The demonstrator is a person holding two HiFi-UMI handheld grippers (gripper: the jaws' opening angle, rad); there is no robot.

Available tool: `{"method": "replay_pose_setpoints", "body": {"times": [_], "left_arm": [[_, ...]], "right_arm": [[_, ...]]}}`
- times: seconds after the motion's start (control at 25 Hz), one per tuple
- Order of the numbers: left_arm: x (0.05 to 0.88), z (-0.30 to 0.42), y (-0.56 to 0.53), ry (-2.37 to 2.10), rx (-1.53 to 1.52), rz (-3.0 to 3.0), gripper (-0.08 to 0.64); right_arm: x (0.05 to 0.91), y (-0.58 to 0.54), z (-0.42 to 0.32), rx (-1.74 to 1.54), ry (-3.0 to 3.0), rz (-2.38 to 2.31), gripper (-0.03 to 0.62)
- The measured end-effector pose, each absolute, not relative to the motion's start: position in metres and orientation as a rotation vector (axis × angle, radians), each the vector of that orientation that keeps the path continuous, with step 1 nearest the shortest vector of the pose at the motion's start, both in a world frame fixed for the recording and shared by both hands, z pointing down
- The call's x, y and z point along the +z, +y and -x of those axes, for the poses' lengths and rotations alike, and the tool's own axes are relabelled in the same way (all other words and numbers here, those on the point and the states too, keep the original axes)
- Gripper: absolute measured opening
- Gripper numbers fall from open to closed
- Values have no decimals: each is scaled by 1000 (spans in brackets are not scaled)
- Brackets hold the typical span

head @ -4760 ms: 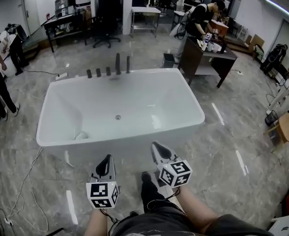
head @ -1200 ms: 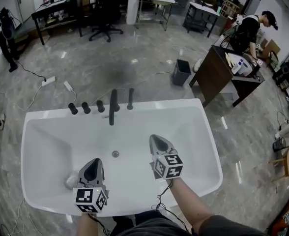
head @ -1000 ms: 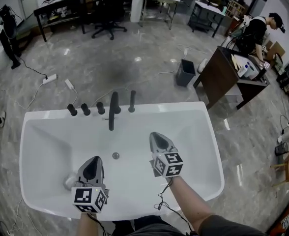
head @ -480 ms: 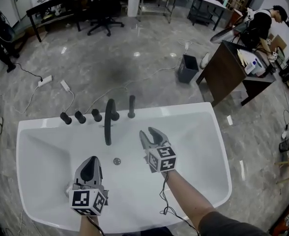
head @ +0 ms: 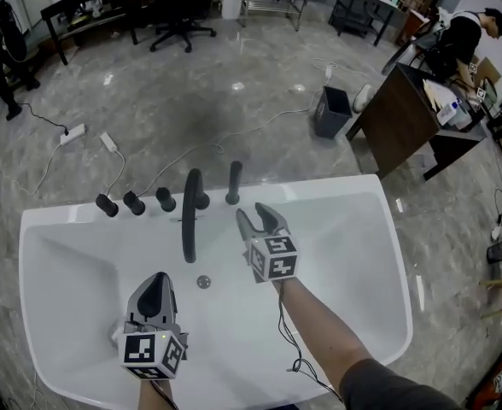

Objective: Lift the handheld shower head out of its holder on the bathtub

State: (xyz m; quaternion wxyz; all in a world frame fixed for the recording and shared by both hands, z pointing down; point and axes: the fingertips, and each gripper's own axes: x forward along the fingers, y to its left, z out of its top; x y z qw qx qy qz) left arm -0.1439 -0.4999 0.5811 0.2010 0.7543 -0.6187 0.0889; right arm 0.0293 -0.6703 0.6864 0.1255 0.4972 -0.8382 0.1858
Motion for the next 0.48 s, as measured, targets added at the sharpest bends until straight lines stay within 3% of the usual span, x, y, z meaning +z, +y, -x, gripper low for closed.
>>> {"method": "replay_pose_setpoints", "body": {"times": [0.48], "left_arm": [[607,143,-535,-1711,243,-2150,15]], "right_arm": [[725,-735,-14,401,-2390,-1444,190]]}}
